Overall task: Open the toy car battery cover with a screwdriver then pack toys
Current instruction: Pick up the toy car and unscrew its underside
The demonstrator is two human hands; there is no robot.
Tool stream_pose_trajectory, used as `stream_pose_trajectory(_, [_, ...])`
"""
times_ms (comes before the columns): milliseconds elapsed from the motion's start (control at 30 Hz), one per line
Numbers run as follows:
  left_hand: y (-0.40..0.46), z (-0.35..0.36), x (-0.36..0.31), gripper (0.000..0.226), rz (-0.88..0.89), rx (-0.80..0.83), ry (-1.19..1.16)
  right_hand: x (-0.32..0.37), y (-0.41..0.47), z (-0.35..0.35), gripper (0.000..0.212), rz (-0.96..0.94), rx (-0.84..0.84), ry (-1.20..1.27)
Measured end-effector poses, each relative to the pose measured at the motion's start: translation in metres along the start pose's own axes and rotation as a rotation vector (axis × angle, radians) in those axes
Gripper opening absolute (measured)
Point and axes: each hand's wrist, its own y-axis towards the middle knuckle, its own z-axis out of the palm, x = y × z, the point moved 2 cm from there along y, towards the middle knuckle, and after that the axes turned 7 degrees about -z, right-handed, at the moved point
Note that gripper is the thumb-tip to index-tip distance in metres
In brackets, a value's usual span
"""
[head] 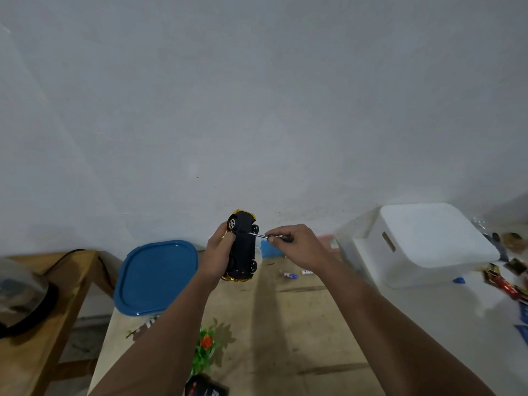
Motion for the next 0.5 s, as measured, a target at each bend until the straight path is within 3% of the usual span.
stream_pose_trajectory(133, [-0.002, 0.003, -0.002, 0.042, 0.084, -0.047, 0.098, 0.008, 0.005, -0.005, 0.016, 0.036, 0.031, -0.018])
stream_pose_trajectory(333, [-0.005, 0.009, -0.003, 0.052, 0.124, -0.031, 0.161, 0.014, 0.010, -0.012, 0.018, 0.340, 0.104, 0.137])
stream_pose_trajectory(500, [-0.003, 0.010, -0.004, 0.051, 0.101, -0.006, 0.172, 0.020, 0.009, -0.011, 0.012, 0.173, 0.113, -0.067])
